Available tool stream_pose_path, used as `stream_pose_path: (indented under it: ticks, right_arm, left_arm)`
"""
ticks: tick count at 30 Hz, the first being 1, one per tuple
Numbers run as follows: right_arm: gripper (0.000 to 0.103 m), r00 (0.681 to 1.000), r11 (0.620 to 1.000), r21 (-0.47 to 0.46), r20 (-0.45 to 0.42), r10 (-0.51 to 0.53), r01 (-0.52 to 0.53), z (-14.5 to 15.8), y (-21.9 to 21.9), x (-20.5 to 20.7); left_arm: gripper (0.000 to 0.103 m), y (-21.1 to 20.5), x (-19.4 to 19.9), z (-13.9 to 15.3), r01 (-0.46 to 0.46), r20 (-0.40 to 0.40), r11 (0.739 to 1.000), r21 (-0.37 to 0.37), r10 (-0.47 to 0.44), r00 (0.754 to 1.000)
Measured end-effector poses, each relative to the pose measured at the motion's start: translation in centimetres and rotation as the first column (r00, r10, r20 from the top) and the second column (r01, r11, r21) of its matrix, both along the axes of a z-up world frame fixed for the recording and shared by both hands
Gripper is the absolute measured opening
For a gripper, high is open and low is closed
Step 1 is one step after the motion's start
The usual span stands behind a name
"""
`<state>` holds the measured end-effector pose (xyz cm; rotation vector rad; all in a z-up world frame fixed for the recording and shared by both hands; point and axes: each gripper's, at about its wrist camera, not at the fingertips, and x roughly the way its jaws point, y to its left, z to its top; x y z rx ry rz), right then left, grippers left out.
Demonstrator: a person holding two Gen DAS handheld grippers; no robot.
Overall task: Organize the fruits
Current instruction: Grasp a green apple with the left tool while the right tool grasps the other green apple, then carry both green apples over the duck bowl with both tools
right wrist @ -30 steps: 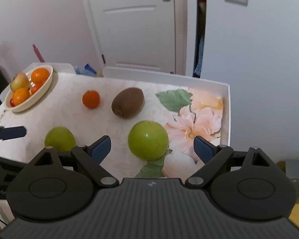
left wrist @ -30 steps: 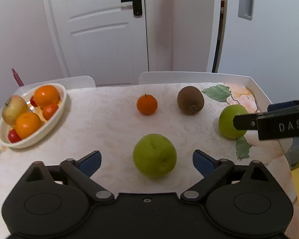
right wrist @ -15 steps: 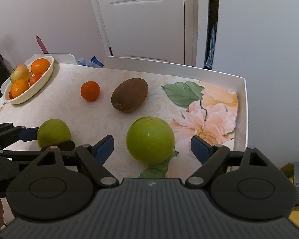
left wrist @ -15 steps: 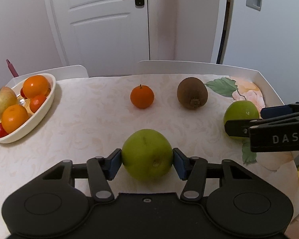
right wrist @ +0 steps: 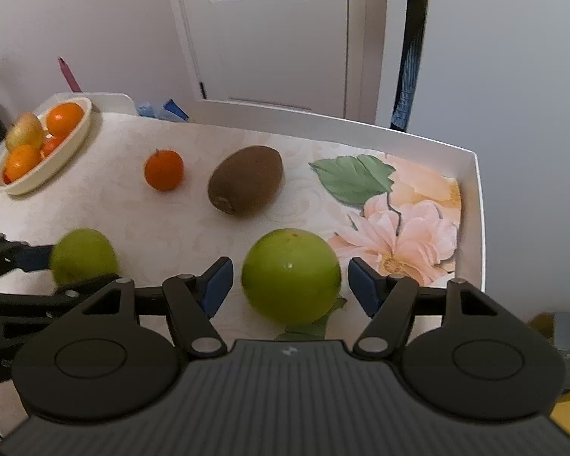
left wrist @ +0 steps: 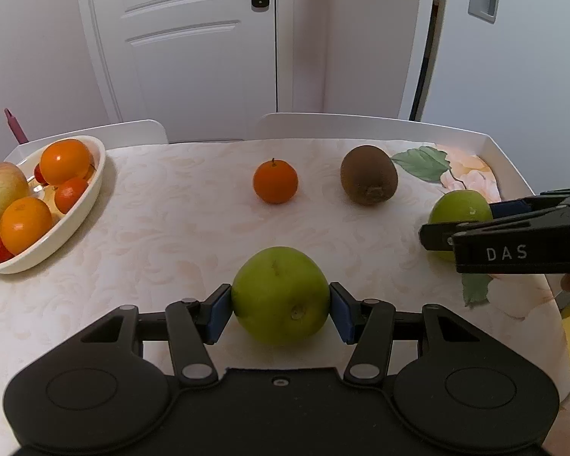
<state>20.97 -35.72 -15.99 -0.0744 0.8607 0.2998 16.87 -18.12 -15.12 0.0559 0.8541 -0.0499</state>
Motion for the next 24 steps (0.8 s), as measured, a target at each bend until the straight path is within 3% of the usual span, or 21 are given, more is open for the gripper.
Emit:
stream_pose_path:
  ticks: [11, 24]
  right_arm:
    - [0.071, 1.0, 1.0, 0.011, 0.016, 0.011, -0.012, 1.9, 1.4, -1.3]
    - [0.071, 0.994, 0.995, 0.063, 0.083, 0.073, -0.079, 8.2, 5.9, -2.9]
  left_arm:
    - [0.059, 2.6, -0.7, 2.2, -0.056, 0.025, 0.997, -0.049, 0.057, 0.998]
    - [0.059, 7.0, -2.9, 8.5, -0.136, 0.132, 0.99, -0.036, 0.14, 0.981]
